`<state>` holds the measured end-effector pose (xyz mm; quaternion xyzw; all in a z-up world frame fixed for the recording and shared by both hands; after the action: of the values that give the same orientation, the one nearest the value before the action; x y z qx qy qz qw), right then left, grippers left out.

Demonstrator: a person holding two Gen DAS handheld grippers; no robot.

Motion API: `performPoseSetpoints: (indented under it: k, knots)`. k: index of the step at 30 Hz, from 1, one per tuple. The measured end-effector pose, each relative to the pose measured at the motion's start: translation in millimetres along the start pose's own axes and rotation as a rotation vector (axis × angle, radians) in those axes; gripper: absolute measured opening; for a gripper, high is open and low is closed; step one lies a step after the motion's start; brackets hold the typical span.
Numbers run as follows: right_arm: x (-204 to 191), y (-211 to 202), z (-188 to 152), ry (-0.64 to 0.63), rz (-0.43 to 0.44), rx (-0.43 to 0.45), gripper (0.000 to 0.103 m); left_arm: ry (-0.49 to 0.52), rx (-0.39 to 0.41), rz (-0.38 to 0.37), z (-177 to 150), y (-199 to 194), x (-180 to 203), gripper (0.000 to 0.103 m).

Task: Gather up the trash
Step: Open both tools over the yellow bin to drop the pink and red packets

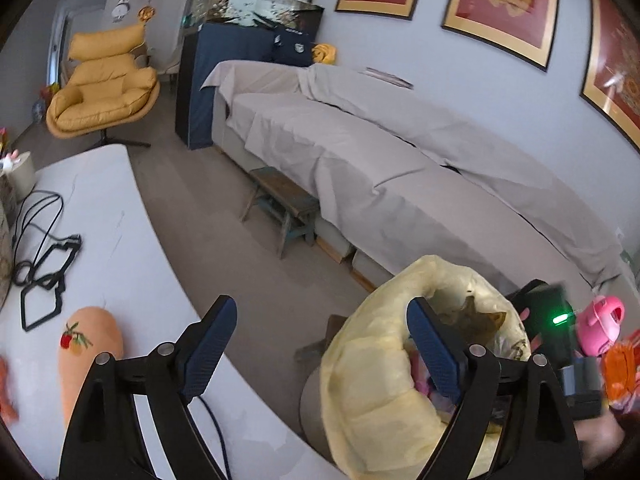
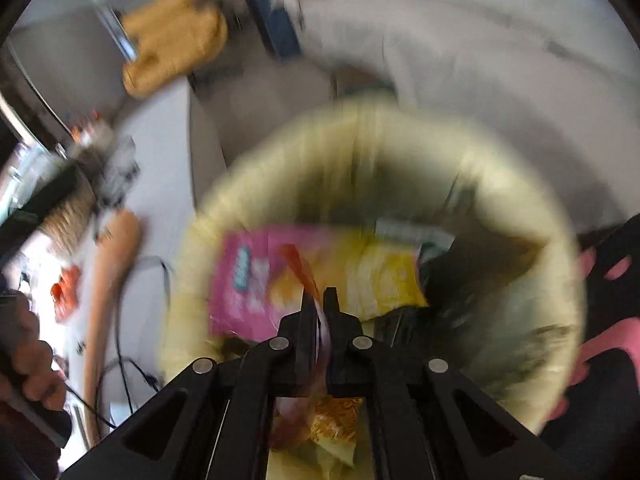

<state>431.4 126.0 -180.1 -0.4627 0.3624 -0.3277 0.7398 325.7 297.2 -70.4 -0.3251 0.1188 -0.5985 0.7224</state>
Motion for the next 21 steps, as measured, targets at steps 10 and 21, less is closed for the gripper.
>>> performPoseSetpoints:
  k: [10, 21]
  knots:
    - [17, -20, -16, 0.037, -0.019, 0.077, 0.038, 0.031, -0.018, 0.012, -1, 1, 5, 0.087]
    - [48, -148, -60, 0.065, -0.074, 0.405, 0.055, 0.080, 0.028, -0.042, 5, -34, 53, 0.091]
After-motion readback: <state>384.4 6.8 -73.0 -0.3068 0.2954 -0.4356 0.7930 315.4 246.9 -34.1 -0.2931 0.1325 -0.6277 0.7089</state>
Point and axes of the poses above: each gripper's, at about its wrist camera, not at the fingertips, and y roughly the way its jaws point, x to its right, z to its top, the point moved 3 cm from there along y, roughly the way its jaws point, and after that the axes turned 3 degrees about y, right-handed, at the moved point
